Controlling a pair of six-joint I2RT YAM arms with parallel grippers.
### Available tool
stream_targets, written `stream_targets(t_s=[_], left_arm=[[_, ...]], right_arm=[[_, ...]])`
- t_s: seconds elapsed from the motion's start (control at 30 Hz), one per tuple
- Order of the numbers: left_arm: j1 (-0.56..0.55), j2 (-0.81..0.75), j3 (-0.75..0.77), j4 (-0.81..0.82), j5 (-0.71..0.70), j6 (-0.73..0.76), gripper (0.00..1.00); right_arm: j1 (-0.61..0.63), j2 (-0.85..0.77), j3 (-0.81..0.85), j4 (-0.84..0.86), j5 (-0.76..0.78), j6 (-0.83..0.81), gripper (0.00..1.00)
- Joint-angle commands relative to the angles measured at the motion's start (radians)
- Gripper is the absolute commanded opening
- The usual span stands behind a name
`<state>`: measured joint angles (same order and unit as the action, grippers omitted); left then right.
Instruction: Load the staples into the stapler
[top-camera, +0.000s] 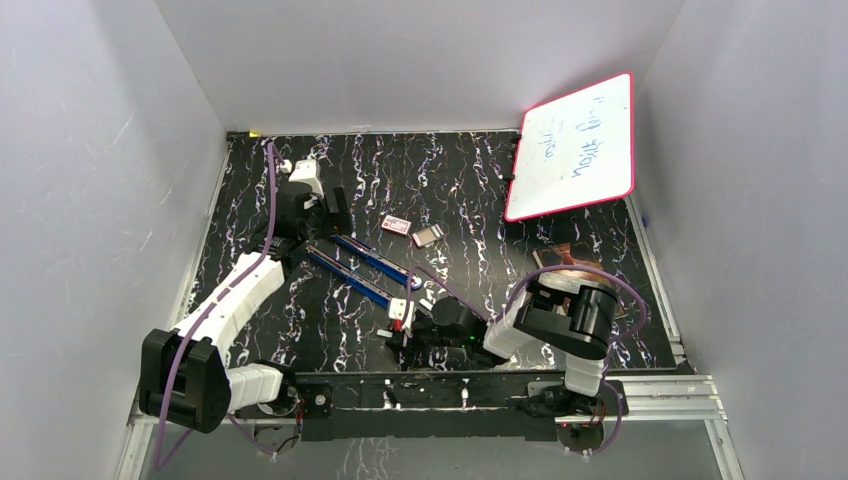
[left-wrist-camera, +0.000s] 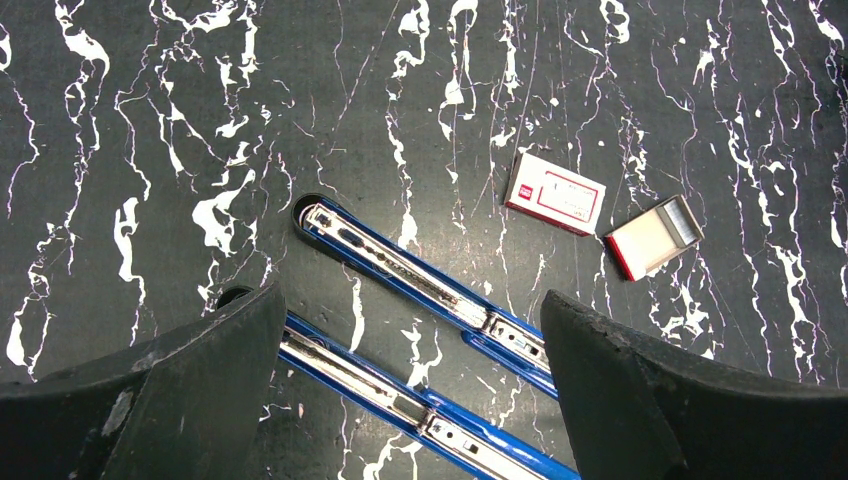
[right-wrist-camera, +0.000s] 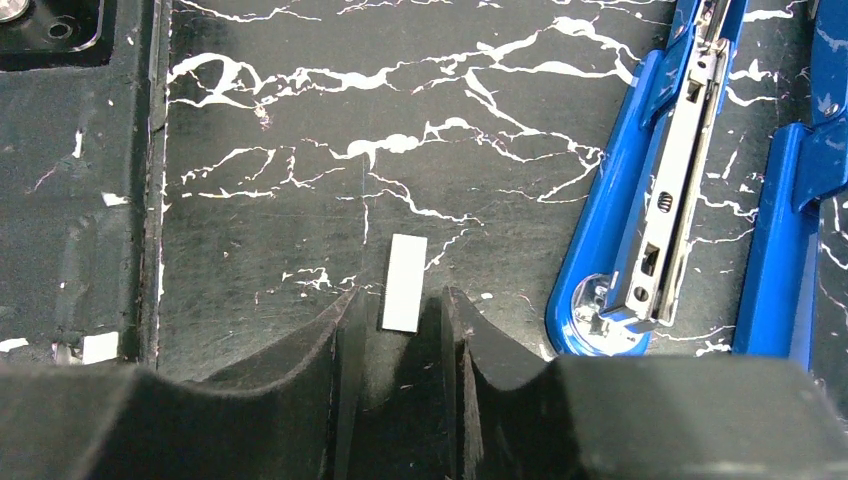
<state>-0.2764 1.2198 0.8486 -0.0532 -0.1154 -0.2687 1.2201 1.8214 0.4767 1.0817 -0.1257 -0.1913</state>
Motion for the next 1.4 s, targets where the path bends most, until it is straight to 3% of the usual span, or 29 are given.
stream_targets(t_s=[0.0, 1.17, 1.37], left_arm=[[0.01, -0.013, 0.0, 0.009, 0.007, 0.009, 0.98], [0.012, -0.026, -0.005, 0.01, 0.0, 0.014, 0.98], [0.013, -0.025, -0.005, 0.01, 0.0, 0.014, 0.98]], right_arm=[[0.009, 0.032, 0.003, -0.059, 0.022, -0.026, 0.4], [0.008, 0.028, -0.028, -0.02, 0.05, -0.003, 0.35], [0.008, 0.031, -0.02, -0.033, 0.042, -0.007, 0.28]])
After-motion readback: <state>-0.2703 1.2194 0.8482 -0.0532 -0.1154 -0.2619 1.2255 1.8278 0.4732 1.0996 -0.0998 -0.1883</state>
